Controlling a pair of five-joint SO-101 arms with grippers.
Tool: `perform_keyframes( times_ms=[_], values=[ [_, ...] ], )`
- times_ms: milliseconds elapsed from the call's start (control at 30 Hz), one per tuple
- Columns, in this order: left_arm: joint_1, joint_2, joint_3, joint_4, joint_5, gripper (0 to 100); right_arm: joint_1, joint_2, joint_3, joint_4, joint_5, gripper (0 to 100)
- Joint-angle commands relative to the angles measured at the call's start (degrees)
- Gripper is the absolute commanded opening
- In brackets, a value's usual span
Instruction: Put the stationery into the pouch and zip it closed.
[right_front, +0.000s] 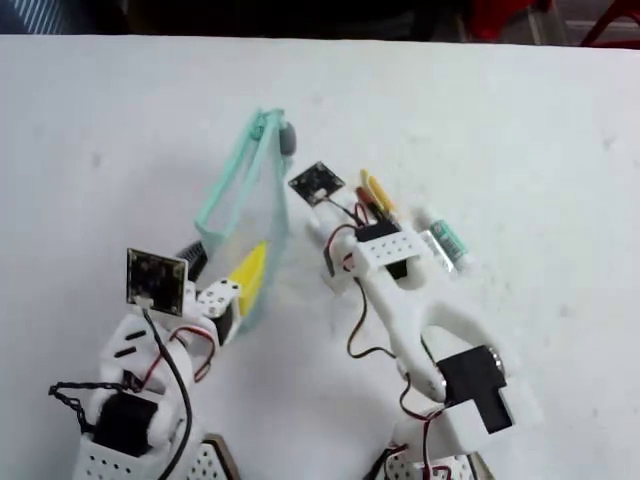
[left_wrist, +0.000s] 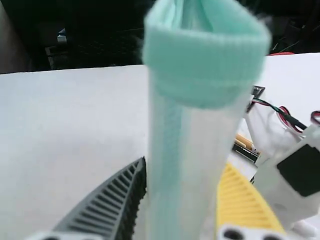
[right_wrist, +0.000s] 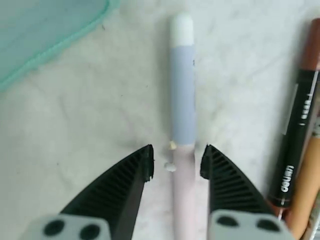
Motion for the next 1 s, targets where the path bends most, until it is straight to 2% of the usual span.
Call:
perform_keyframes(
  times_ms=[0, 300, 467, 533, 633, 967],
  values=[
    [-0.48, -0.31, -1.41, -0.26, 0.97, 23, 0.04, 0.4, -2.02, -0.92, 0.44, 14.5],
    [-0.04, -0.31, -1.41, -0.26, 1.05, 23, 0.22, 4.26, -5.19, 0.31, -1.05, 13.9],
    [-0.13, -0.31, -1.41, -0.09, 1.05, 22, 1.45, 4.26, -5.19, 0.22, -1.23, 4.4],
    [-0.4, -0.31, -1.41, -0.26, 0.79, 19, 1.36, 4.26, -5.19, 0.22, -1.23, 1.7],
    [-0.48, -0.31, -1.41, -0.26, 0.53, 14, 1.45, 4.26, -5.1, 0.13, -2.9, 1.7],
    [-0.48, -0.31, -1.23, 0.26, 0.53, 14, 2.59, 4.18, -5.01, 0.4, -4.13, 1.7]
  ],
)
